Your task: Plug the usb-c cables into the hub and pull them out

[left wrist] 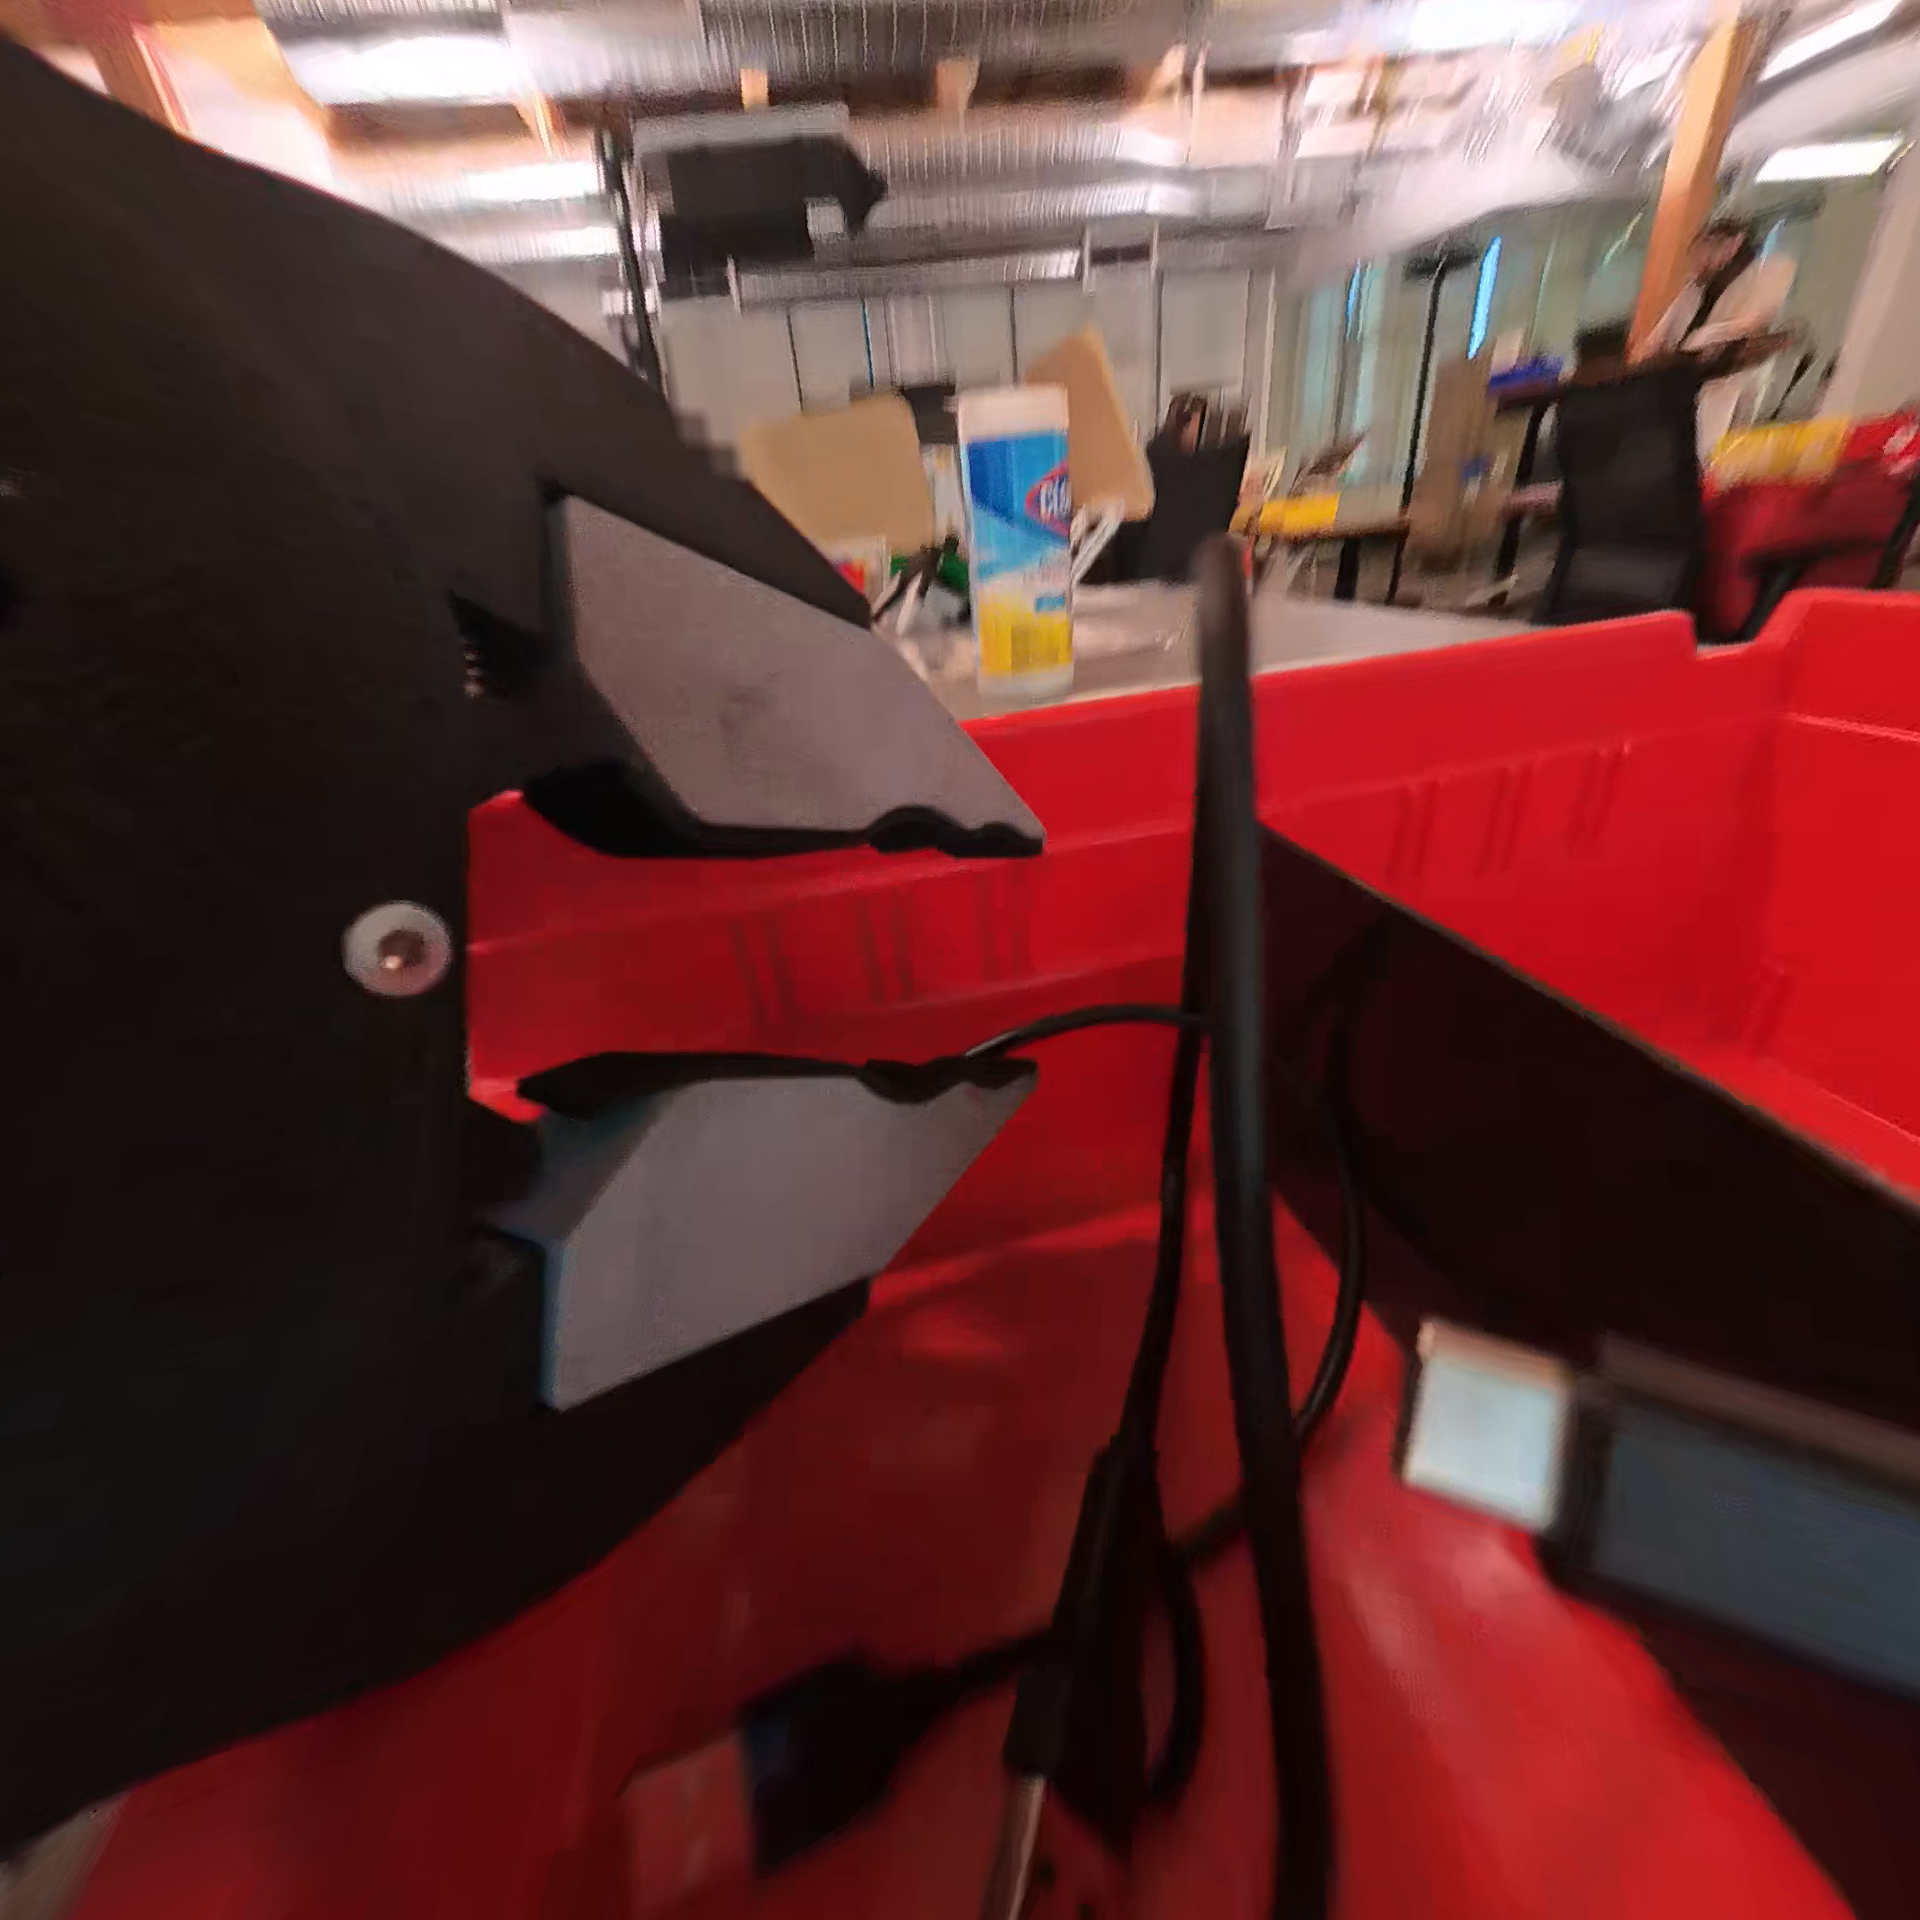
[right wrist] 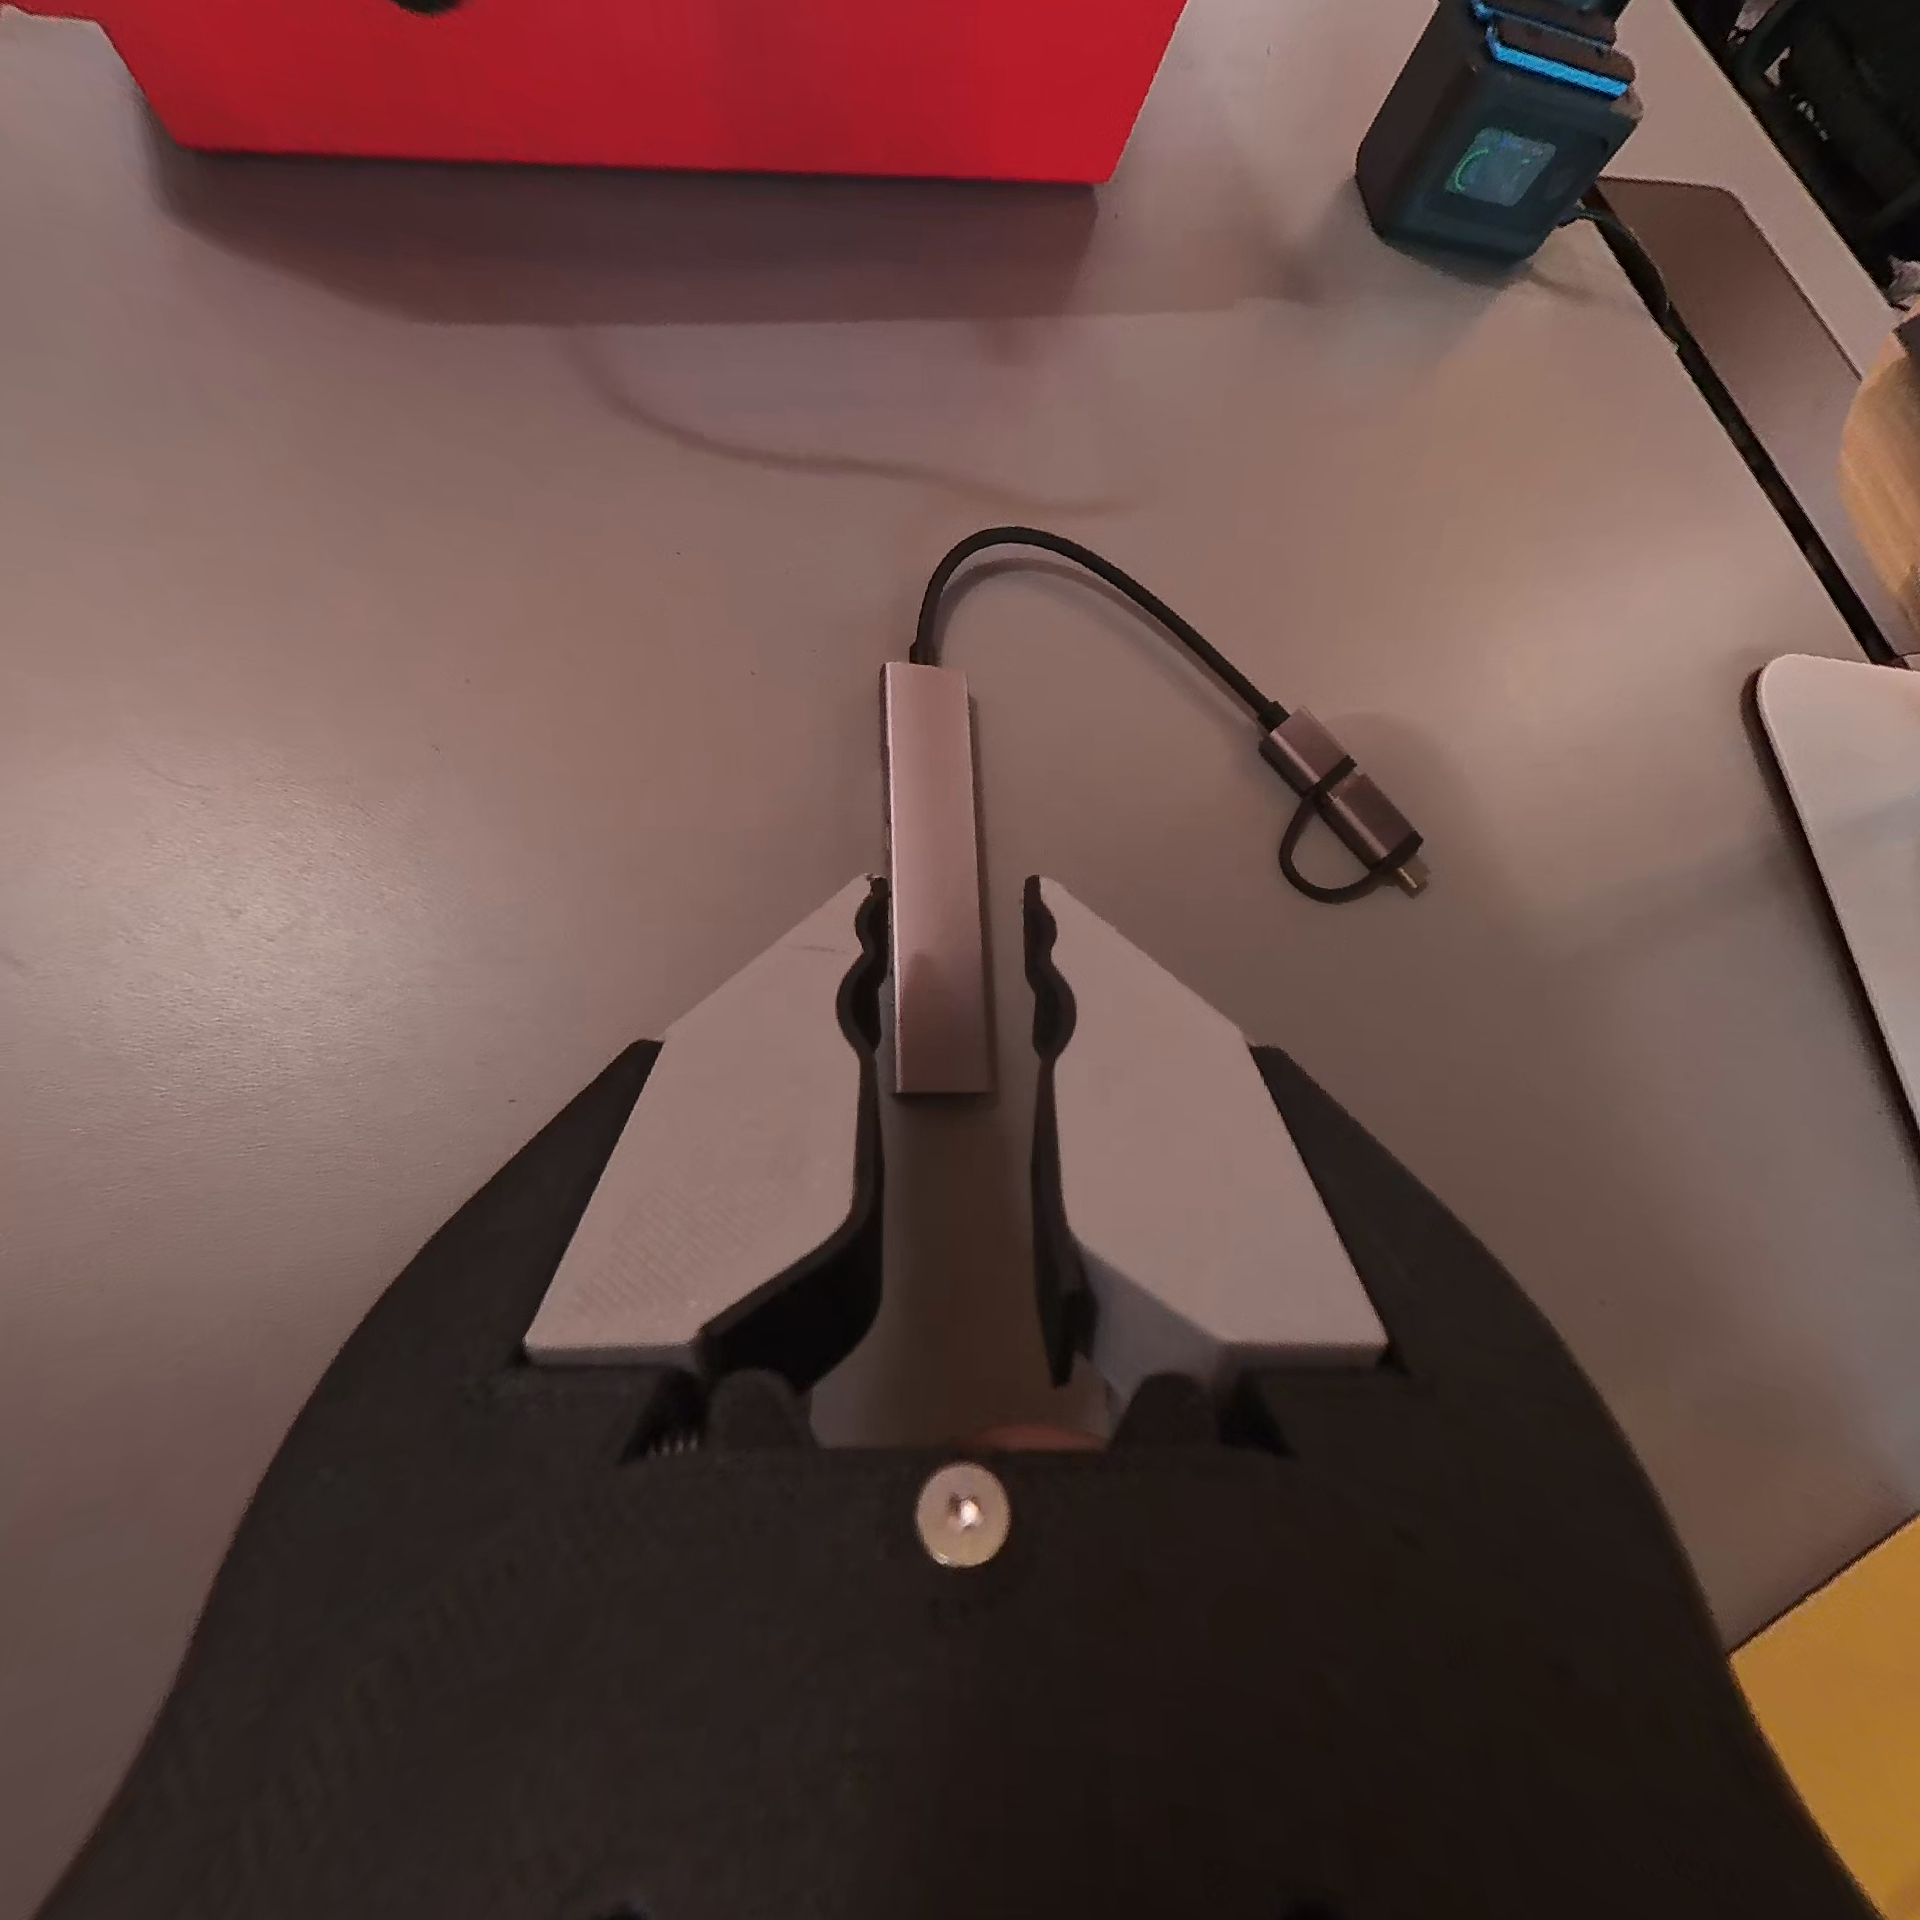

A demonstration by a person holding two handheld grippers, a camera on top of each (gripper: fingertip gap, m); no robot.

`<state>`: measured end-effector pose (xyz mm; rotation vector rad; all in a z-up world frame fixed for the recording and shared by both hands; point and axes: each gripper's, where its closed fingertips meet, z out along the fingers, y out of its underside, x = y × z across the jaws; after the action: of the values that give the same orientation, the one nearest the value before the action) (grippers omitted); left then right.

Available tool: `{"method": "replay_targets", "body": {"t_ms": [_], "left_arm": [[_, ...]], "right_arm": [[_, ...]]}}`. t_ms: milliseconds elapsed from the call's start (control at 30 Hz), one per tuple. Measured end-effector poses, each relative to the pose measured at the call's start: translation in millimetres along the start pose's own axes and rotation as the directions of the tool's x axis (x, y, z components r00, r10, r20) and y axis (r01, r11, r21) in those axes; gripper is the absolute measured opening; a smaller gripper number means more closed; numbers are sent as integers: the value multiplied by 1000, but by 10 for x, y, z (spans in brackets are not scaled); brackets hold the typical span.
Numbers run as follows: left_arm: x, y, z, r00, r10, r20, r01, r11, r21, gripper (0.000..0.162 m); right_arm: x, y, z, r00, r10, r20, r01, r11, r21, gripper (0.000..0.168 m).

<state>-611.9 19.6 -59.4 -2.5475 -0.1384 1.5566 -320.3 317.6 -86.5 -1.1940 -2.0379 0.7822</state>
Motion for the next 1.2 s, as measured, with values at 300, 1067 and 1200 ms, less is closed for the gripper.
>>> {"method": "replay_targets", "body": {"t_ms": [300,1067,1200], "left_arm": [[-149,-54,86,983,85,160,-91,995,30,1],[-1823,-603,-1318,883,-453,121,323,775,543,2],[-1595,-806,-1226,806,-536,-253,585,651,483,0]], "right_arm": [[-6,-19,-20,1000,1,1,-1,1000,10,23],[-15,-26,-24,1000,12,10,-12,1000,18,23],[-24,-14,-17,1000,9,13,-9,1000,11,23]]}}
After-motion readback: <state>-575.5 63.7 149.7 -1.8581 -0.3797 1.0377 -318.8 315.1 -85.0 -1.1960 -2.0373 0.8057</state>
